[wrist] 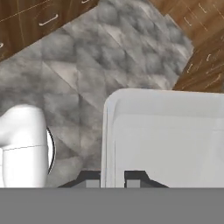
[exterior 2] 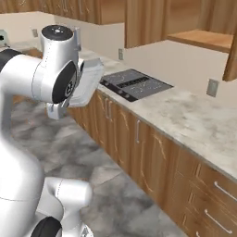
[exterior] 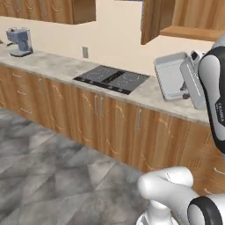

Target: Retrieve the tupperware and aluminum foil from the cabinet and place them on the dining counter near the plate with shrimp and kebab skewer to prepare for storing leftovers.

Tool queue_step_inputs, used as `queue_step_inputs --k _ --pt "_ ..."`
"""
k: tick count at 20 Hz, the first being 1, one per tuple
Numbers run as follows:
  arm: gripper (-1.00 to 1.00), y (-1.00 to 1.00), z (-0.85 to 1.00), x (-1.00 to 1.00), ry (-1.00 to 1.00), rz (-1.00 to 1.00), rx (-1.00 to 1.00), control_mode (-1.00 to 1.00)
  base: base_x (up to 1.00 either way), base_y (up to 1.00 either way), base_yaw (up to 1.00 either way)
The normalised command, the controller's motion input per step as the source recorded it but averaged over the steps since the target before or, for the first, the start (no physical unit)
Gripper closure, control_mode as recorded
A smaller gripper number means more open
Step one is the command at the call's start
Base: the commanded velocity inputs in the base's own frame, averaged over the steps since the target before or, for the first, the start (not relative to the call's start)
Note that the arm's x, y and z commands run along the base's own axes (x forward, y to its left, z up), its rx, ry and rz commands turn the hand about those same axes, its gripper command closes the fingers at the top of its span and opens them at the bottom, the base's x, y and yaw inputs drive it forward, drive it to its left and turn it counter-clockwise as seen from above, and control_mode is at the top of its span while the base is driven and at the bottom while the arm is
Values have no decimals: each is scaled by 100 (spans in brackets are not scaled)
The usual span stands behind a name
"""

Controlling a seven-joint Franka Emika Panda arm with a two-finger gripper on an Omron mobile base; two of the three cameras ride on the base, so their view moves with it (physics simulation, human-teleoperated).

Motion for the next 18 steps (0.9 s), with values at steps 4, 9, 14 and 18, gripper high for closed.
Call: queue_step_inputs --k 4,9,14,18 --pt "100 0 0 0 0 0 0 100 -99 -25 88" --pt "100 0 0 0 0 0 0 100 -100 -25 81" --pt "100 0 0 0 0 0 0 100 -88 40 75" --pt "100 0 0 0 0 0 0 100 -9 100 68"
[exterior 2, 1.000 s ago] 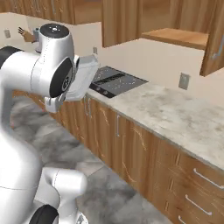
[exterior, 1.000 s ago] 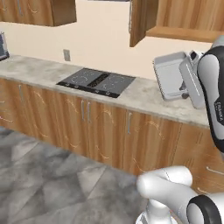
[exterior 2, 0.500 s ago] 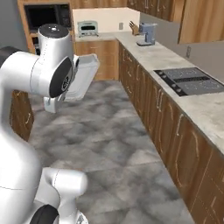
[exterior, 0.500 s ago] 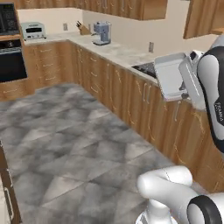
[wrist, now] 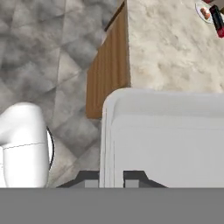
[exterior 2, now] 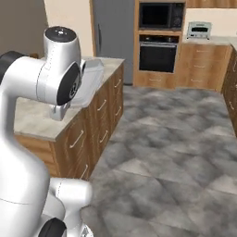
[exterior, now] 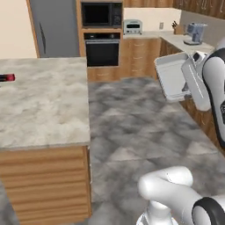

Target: Retrieve the tupperware and aluminum foil from the cabinet and place them on the dining counter near the plate with shrimp and kebab skewer to prepare for storing leftovers.

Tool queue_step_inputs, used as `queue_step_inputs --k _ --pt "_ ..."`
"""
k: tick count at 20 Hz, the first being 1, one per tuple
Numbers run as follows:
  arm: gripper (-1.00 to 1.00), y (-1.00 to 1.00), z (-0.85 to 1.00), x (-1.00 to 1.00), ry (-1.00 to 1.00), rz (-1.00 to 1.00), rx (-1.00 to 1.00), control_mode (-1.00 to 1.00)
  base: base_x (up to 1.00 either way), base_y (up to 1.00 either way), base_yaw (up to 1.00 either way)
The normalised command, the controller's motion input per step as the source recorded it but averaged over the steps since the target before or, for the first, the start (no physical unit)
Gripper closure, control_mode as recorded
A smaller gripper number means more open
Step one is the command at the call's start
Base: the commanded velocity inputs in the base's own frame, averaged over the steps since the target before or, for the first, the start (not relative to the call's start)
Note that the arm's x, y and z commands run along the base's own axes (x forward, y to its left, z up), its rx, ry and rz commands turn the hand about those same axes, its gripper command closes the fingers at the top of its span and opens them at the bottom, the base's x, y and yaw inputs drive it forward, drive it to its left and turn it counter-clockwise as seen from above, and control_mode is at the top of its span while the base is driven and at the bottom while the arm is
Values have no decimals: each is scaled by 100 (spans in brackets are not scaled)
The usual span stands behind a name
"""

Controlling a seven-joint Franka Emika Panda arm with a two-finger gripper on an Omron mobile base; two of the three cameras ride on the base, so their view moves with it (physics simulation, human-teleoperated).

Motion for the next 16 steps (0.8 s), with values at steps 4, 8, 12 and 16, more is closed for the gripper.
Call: queue_step_inputs --k 4,8,12,16 --pt "100 0 0 0 0 0 0 100 21 100 47" --pt "100 0 0 0 0 0 0 100 48 100 32" --pt "100 0 0 0 0 0 0 100 72 100 11" --pt "100 0 0 0 0 0 0 100 59 100 -4"
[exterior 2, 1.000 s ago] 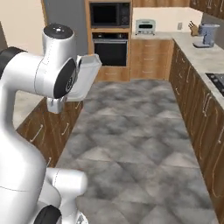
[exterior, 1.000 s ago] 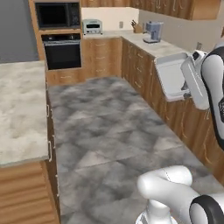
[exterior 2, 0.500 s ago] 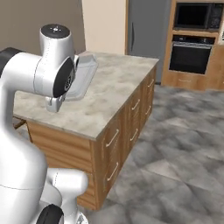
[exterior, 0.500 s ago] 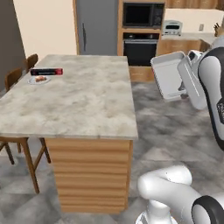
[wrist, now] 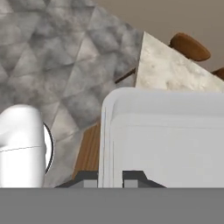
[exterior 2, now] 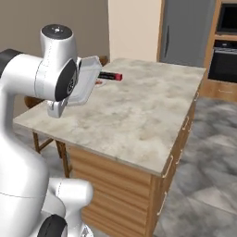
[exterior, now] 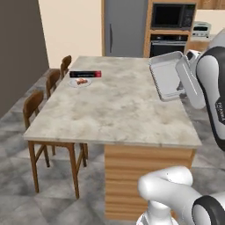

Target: Retrieve the tupperware and aluminum foil from the cabinet and place them on the dining counter near the plate with shrimp and kebab skewer to prepare for storing leftovers.

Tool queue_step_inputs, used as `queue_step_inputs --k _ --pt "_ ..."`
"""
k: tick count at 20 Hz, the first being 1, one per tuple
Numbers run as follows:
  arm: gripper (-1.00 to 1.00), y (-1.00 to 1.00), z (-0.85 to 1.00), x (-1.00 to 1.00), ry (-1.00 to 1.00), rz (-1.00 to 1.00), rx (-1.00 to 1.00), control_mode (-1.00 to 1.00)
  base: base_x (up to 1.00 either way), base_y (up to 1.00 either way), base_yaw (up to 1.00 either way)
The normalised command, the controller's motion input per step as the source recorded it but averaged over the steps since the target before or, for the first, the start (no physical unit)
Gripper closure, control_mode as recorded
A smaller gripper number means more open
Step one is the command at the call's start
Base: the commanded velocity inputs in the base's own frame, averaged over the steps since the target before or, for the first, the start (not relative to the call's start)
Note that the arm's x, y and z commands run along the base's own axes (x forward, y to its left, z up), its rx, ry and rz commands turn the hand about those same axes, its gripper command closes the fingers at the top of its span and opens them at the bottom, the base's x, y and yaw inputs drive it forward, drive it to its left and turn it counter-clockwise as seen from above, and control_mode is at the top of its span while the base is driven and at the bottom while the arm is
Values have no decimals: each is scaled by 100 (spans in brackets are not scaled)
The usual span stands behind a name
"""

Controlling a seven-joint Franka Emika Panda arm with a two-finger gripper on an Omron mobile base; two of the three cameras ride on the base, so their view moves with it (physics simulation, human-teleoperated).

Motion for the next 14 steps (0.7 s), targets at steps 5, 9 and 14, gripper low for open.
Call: queue_step_inputs --k 5,9,14 --pt "100 0 0 0 0 0 0 100 25 100 -6" --pt "100 0 0 0 0 0 0 100 11 100 0" --pt "100 0 0 0 0 0 0 100 16 100 0"
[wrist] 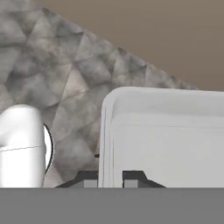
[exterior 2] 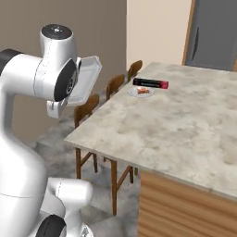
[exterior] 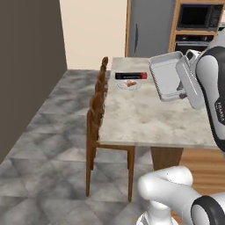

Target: Retrieve the tupperware and aluminum foil from the cabinet and place them on the dining counter near the plate with shrimp and kebab skewer to prepare for storing leftovers.

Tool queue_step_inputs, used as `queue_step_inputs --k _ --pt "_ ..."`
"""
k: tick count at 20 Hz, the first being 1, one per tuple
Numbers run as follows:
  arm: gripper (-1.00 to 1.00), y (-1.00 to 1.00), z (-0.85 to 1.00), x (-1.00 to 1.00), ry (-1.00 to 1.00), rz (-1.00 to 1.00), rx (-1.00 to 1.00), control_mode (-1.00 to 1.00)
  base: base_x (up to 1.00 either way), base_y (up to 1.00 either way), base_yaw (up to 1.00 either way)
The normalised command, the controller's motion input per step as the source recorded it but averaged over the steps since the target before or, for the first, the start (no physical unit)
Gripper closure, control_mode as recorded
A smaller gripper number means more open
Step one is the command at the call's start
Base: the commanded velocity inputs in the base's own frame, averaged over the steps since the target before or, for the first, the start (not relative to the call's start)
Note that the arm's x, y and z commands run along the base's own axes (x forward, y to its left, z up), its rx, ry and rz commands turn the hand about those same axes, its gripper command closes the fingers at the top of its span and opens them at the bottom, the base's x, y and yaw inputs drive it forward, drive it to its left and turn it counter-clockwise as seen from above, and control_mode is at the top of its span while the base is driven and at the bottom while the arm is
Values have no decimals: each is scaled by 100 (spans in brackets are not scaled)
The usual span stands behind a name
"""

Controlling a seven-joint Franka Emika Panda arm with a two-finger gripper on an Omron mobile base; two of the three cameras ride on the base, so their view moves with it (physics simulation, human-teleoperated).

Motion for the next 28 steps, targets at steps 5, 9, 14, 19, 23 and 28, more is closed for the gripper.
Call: queue_step_inputs --k 5,9,14,19,23,28 --pt "100 0 0 0 0 0 0 100 22 100 -13" --pt "100 0 0 0 0 0 0 100 15 100 -44" --pt "100 0 0 0 0 0 0 100 13 100 -53" --pt "100 0 0 0 0 0 0 100 38 100 -59" --pt "100 0 0 0 0 0 0 100 94 100 -49" --pt "100 0 0 0 0 0 0 100 93 100 -49"
